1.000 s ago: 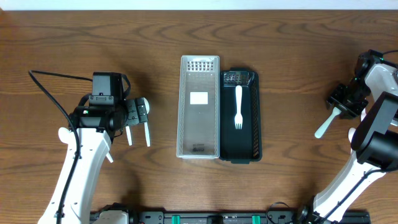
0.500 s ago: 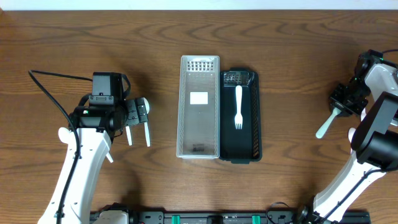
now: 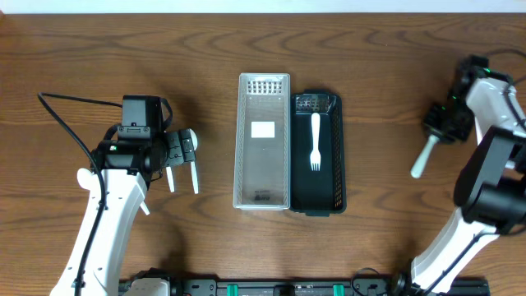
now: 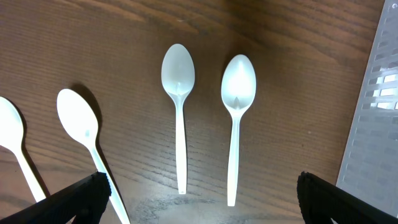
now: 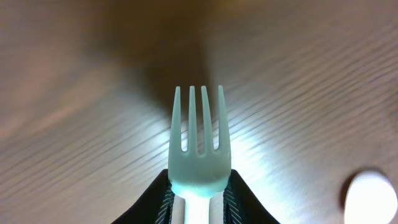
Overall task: Pack container
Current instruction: 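Return the right gripper to the forks and grasp another white fork, then place the second fork into the black tray beside the first, then lower the right gripper onto the white spoon and grasp it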
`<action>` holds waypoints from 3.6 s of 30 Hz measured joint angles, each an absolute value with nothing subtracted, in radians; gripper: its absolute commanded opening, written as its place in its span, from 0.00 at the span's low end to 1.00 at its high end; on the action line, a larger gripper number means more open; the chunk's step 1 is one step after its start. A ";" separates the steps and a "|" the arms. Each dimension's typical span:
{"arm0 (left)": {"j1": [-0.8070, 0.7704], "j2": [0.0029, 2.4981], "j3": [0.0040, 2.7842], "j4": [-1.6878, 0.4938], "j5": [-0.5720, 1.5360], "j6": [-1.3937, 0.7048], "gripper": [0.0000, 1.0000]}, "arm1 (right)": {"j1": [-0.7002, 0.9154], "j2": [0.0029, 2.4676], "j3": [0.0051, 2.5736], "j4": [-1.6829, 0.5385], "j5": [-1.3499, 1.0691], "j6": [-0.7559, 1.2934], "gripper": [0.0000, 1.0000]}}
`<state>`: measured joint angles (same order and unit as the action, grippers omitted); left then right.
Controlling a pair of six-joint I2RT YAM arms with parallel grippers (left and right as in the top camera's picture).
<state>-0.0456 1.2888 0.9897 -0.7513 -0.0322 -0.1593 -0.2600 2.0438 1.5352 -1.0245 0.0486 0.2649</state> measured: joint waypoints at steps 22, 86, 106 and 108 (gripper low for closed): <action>-0.046 1.289 0.990 -0.751 -0.033 -0.159 0.98 | 0.462 1.829 1.473 -0.982 -0.023 0.351 0.08; -0.046 1.289 0.990 -0.752 -0.032 -0.159 0.98 | -0.648 1.810 1.026 -0.700 -0.002 -0.076 0.97; -0.046 1.289 0.990 -0.751 -0.032 -0.159 0.98 | -0.648 1.815 1.026 -0.638 -0.027 -0.153 0.50; -0.046 1.289 0.990 -0.751 -0.032 -0.159 0.98 | -0.648 1.815 1.026 -0.640 -0.027 -0.160 0.45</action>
<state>-0.0456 1.2888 0.9897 -0.7513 -0.0322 -0.1593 -0.6479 1.8149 1.0260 -0.6399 -0.0269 -0.1596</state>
